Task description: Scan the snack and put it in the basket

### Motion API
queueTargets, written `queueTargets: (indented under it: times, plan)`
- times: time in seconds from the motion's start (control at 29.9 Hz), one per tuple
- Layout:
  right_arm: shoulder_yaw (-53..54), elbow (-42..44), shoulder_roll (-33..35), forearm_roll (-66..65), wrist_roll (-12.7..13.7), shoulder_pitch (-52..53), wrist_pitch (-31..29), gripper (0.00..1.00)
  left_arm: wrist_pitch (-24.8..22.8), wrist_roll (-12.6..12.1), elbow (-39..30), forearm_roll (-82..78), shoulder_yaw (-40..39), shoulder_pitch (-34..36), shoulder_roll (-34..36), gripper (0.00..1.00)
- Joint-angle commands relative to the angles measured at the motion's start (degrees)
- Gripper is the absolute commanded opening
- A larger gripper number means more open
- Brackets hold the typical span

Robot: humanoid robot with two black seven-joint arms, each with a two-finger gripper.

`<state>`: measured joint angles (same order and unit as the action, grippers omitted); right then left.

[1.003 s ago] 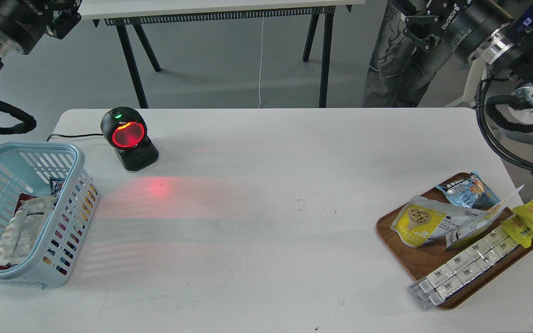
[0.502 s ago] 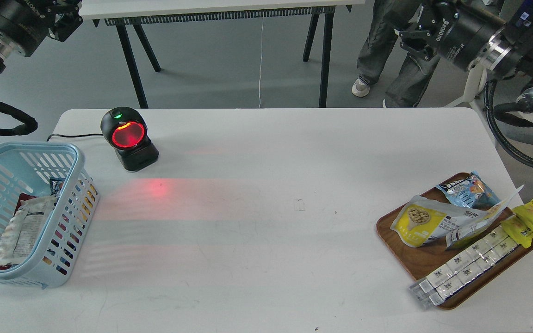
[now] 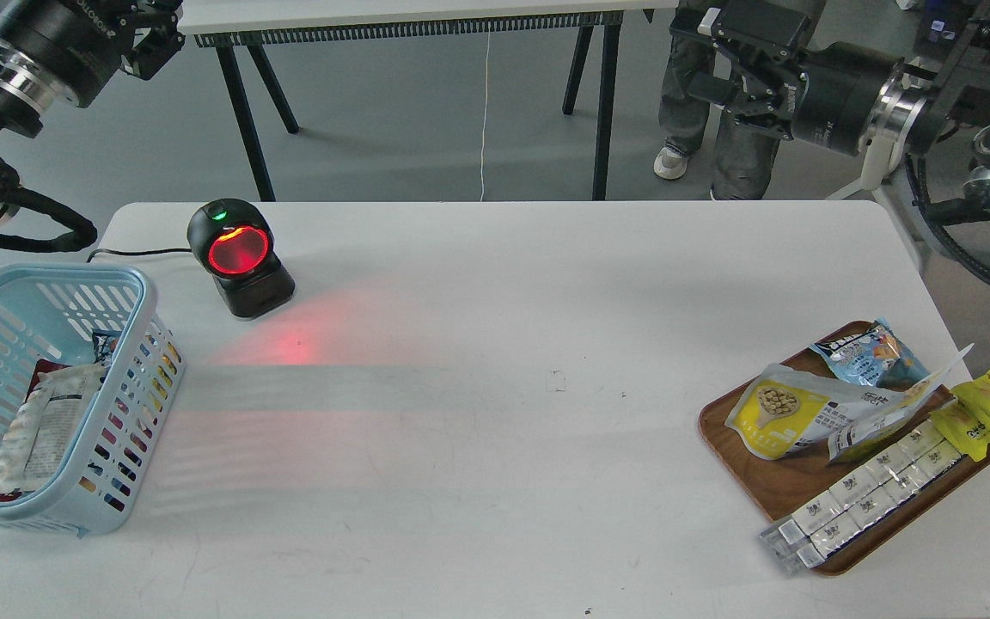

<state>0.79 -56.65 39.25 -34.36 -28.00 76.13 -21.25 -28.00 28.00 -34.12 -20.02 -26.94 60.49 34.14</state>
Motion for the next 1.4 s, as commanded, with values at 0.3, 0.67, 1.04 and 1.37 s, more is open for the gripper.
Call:
queueTargets:
  times: [0.3,0.67,1.04,1.37]
  plan:
    - [0.0,0.7,-1.4,0.1,0.0,0.6,0.5,1.0,0.0,0.0,0.0,0.0,0.0,0.0,0.5,1.0]
    - [-0.3,1.0,-5.4,-0.2,0.0,0.9,0.7,1.0,0.0,0.0,0.0,0.0,0.0,-1.2,0.3,1.0]
    - [-2.1,-4.2,0.1,-5.6,0.0,4.7,-1.4,1.0,0.0,0.0,0.0,0.0,0.0,-1.5,1.1,1.0]
    - [-8.8,-17.1,5.6,-30.7,0.0,15.7,-6.8,1.0,0.0,0.0,0.0,0.0,-0.1,-1.4,0.2,1.0]
